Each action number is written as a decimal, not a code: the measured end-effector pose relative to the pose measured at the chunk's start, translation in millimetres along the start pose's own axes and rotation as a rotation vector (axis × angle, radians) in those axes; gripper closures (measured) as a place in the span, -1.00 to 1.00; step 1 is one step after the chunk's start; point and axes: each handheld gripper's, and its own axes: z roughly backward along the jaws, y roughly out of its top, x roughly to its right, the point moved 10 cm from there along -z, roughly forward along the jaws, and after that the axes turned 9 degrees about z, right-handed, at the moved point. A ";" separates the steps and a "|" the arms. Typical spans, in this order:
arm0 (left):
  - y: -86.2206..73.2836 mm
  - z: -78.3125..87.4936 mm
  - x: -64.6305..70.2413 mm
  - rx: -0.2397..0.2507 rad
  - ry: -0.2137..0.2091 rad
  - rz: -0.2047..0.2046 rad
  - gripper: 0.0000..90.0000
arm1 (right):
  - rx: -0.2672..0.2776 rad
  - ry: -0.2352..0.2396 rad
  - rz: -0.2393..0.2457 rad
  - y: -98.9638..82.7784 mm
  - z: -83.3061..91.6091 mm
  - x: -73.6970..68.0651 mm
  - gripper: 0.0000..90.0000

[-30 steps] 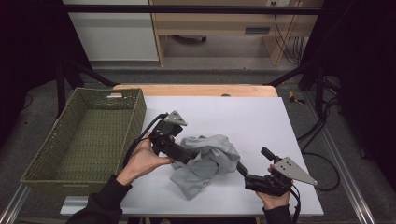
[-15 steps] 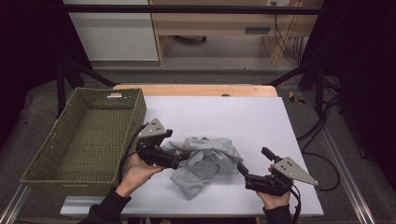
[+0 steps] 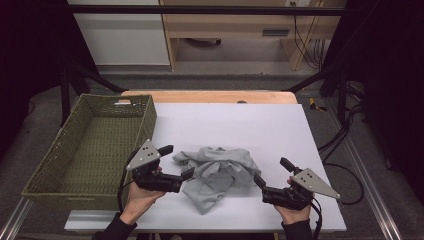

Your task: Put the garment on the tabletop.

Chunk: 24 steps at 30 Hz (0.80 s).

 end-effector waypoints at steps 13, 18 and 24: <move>-18.3 27.2 -11.3 0.076 0.042 0.049 -0.93 | -0.002 -0.003 0.004 -0.2 0.9 -0.1 -0.99; -21.5 37.8 -21.4 0.112 0.095 0.040 -0.93 | -0.003 -0.006 0.003 -0.6 1.0 0.1 -0.99; -25.8 43.4 -23.1 0.116 0.124 0.029 -0.94 | -0.011 -0.004 0.005 -1.4 1.7 -0.5 -0.99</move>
